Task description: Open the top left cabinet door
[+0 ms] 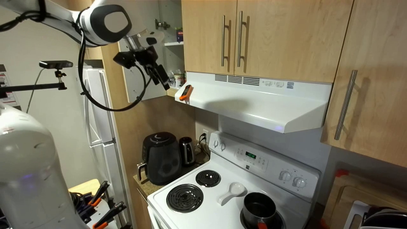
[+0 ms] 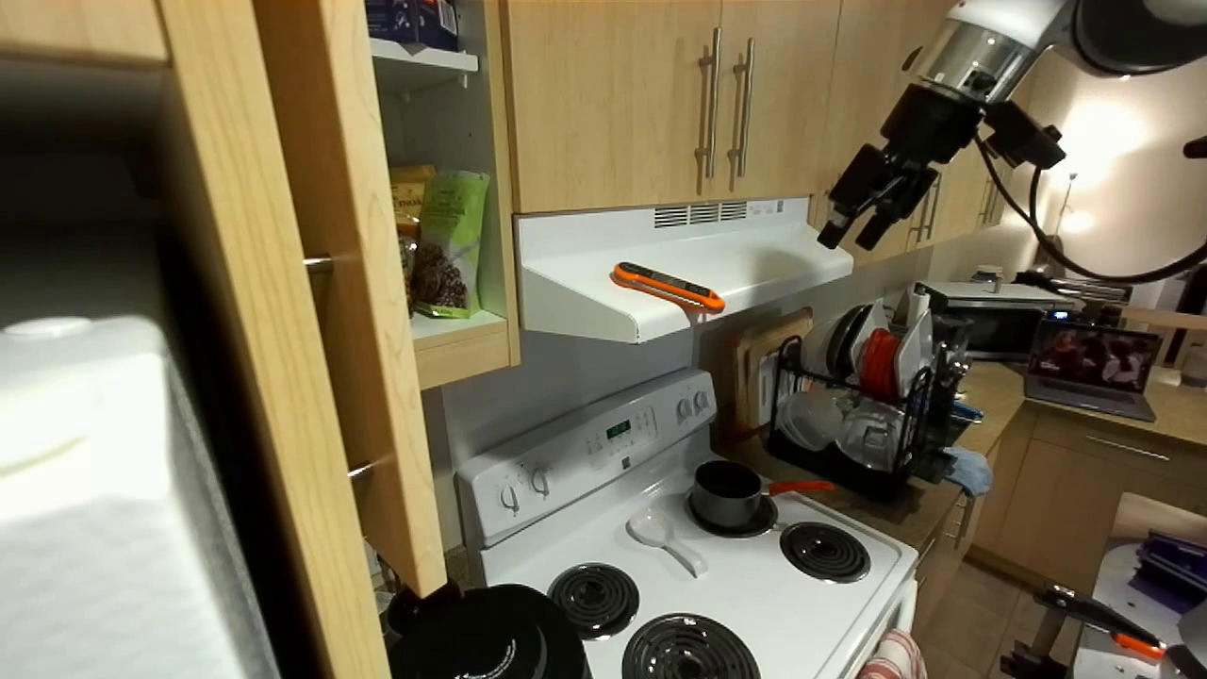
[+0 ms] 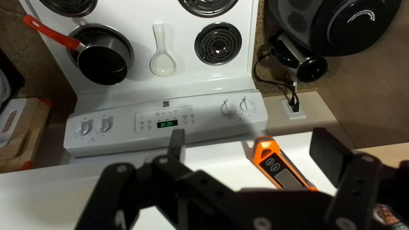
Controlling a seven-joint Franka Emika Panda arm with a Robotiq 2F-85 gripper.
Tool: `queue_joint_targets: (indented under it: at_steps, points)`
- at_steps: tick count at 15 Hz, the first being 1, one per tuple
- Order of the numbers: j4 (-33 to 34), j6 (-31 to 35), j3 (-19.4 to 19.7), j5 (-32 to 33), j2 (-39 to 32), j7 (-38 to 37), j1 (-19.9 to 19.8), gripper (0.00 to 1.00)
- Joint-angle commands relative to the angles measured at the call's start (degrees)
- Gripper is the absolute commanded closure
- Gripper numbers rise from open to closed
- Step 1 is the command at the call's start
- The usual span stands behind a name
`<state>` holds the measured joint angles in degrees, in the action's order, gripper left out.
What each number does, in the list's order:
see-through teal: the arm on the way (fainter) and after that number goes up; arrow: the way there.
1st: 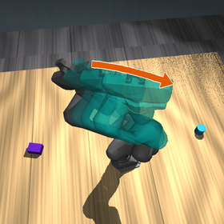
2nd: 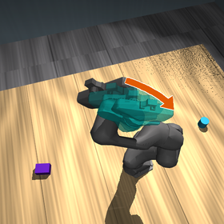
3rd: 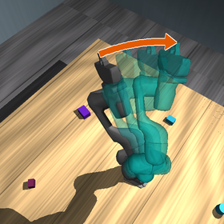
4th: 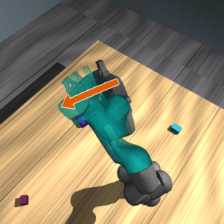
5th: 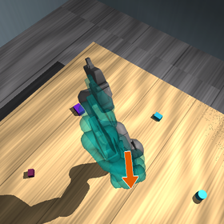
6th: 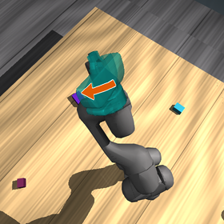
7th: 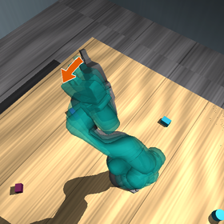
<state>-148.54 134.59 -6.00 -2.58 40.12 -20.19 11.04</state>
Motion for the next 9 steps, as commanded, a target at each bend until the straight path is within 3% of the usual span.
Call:
queue_joint_targets:
  at_steps: [1,9]
  points:
    - [1.4,-5.5,-1.5,-1.9,3.8,2.1,-1.4,0.00]
    - [1.8,-4.7,-3.5,-1.6,4.3,1.2,-2.7,0.00]
